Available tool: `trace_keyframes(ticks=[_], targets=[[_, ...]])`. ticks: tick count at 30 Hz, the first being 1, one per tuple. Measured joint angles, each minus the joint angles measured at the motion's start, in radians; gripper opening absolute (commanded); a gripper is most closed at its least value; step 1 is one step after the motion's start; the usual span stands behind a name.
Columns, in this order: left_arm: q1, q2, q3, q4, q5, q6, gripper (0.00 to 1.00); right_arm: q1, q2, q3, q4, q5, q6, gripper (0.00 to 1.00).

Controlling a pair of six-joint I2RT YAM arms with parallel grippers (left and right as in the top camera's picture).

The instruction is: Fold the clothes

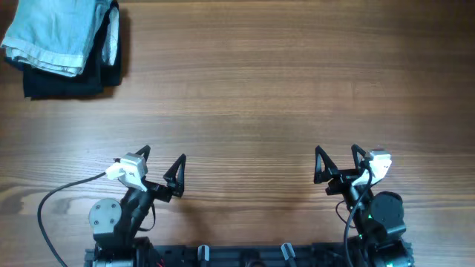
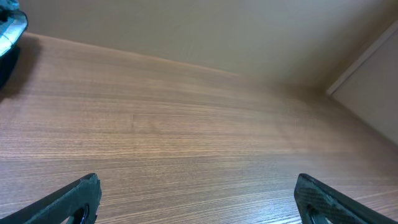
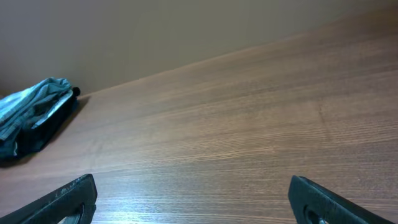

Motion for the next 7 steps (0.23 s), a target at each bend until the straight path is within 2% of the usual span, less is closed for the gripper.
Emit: trace_keyframes(ticks=[7], targets=[[0.000,0.000,0.000,0.000,0.000,0.000,1.00,0.000,0.000,0.000,0.000,0.000,0.000,1.00]])
